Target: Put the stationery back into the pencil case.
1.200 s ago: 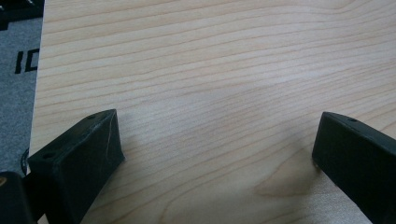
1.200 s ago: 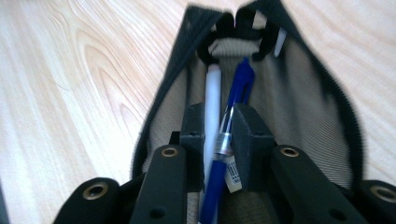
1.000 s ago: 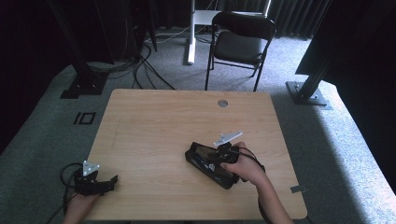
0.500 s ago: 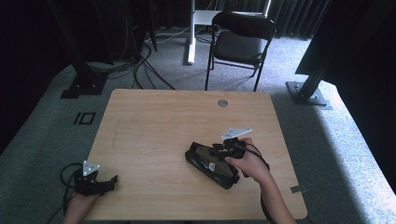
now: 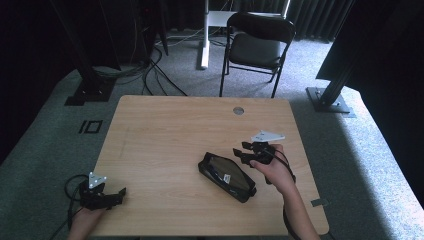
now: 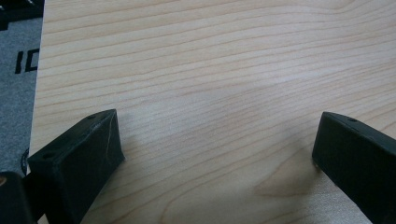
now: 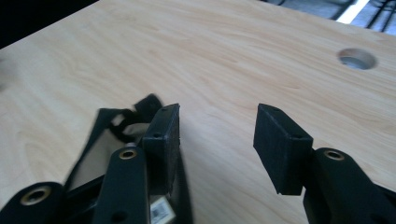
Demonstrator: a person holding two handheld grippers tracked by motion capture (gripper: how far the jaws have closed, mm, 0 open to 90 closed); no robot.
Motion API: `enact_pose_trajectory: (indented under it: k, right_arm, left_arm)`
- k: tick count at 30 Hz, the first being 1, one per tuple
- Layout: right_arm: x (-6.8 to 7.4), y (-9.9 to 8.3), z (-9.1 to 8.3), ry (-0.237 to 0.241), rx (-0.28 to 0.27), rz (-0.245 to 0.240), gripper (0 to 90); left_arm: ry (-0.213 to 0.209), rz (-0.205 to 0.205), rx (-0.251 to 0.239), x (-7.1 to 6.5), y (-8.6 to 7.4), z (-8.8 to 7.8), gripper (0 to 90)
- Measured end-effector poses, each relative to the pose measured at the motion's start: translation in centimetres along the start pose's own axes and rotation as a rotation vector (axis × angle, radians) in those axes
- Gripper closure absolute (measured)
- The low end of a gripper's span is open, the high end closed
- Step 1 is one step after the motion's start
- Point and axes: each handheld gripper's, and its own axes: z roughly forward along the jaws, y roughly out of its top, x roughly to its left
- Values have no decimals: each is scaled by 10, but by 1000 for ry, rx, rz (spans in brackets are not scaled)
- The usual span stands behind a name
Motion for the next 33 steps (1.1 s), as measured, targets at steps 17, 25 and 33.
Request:
enact_pose_trajectory:
  k: [17, 25, 33]
  right_arm:
    - [-24, -18, -2, -113, -21, 62, 419]
    - [-30, -28, -6, -151, -42, 94, 360]
    - [-36, -44, -6, -177, -26, 133, 309]
  left_arm:
    - [0, 0, 0, 0, 0, 0, 17]
    - [0, 0, 0, 0, 0, 0, 18]
    - [0, 0, 0, 0, 0, 0, 18]
